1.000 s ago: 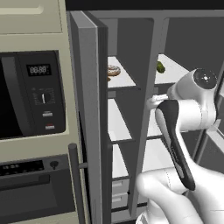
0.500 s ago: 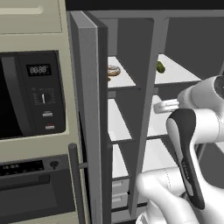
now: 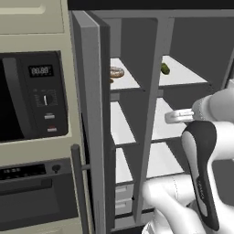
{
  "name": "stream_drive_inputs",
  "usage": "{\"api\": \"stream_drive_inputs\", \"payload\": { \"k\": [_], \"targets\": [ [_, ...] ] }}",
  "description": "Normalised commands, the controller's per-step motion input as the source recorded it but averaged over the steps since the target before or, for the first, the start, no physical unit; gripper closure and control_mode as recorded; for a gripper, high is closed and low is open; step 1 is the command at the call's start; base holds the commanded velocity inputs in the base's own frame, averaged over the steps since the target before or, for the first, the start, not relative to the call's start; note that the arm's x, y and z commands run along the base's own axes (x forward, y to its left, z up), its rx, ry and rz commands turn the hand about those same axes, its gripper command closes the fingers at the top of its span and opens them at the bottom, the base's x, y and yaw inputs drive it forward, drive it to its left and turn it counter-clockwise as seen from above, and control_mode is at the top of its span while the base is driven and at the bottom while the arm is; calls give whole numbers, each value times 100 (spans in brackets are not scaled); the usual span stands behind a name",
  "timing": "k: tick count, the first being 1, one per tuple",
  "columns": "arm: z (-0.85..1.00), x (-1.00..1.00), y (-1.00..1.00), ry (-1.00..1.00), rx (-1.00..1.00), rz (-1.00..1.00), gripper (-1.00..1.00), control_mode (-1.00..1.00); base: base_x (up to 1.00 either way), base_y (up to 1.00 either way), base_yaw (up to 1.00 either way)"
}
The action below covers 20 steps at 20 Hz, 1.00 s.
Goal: There's a chicken drumstick in the fridge that needs to be moved to the freezer for freezing. Pick up the chicken drumstick from the fridge, place it on any shelf in the freezer, and close the fridge and freezer doors when done.
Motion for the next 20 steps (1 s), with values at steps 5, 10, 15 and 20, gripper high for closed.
{"api": "stream_drive_inputs", "payload": {
  "k": [5,10,15,20],
  "targets": [
    [0,0,0,0,0,0,-100,100,-71,-10,-4],
    [0,0,0,0,0,0,-100,100,-20,-22,-3],
    [0,0,0,0,0,0,-100,100,-5,-4,-1],
    [0,0,0,0,0,0,-100,100,0,-24,0]
  ]
}}
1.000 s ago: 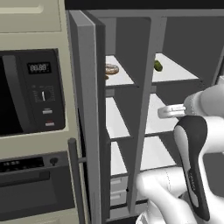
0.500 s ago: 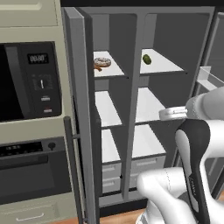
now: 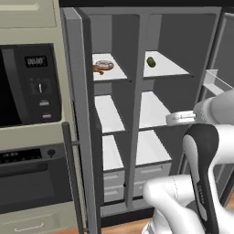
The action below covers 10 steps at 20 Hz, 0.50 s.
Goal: There's a chicken drumstick in the fridge that needs to be moved to the freezer for freezing. Pick up the chicken drumstick from the fridge, place it on any shelf in the freezer, and close the fridge and freezer doors when done.
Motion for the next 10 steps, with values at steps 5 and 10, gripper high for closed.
{"api": "stream_drive_inputs", "payload": {
  "k": [5,10],
  "targets": [
    [0,0,0,0,0,0,-100,100,-38,0,3],
    [0,0,0,0,0,0,-100,100,-75,-19,3]
  ]
}}
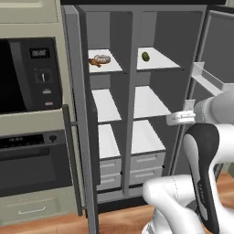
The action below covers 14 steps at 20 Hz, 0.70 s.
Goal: There's a chicken drumstick in the fridge that needs to be moved to the freezer for freezing. Pick up the chicken drumstick from the fridge, place it on any shelf in the freezer, and close the fridge and freezer doors when done.
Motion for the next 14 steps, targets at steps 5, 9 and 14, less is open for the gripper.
{"api": "stream_drive_inputs", "payload": {
  "k": [5,9,14],
  "targets": [
    [0,0,0,0,0,0,-100,100,-27,-6,1],
    [0,0,0,0,0,0,-100,100,54,-8,0],
    [0,0,0,0,0,0,-100,100,56,-23,1]
  ]
}}
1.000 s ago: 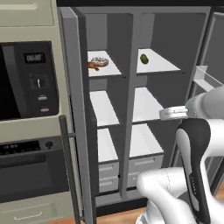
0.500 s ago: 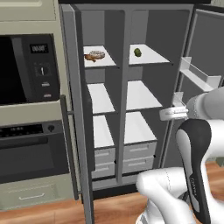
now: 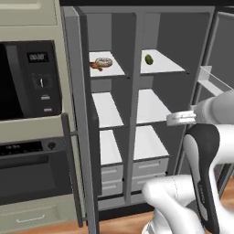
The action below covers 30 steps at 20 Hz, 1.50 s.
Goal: There's a chicken drumstick in the fridge that needs to be moved to the freezer for freezing. Pick up the chicken drumstick from the fridge, place it on any shelf in the freezer, and close the fridge and freezer doors when done.
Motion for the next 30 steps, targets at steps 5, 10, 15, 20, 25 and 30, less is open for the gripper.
{"api": "stream_drive_inputs", "payload": {
  "k": [5,10,15,20,25,30],
  "targets": [
    [0,0,0,0,0,0,-100,100,-4,-16,1],
    [0,0,0,0,0,0,-100,100,-17,-38,0],
    [0,0,0,0,0,0,-100,100,-12,-2,0],
    [0,0,0,0,0,0,-100,100,-59,0,0],
    [0,0,0,0,0,0,-100,100,-3,0,0],
    [0,1,0,0,0,0,-100,-100,1,0,0]
  ]
}}
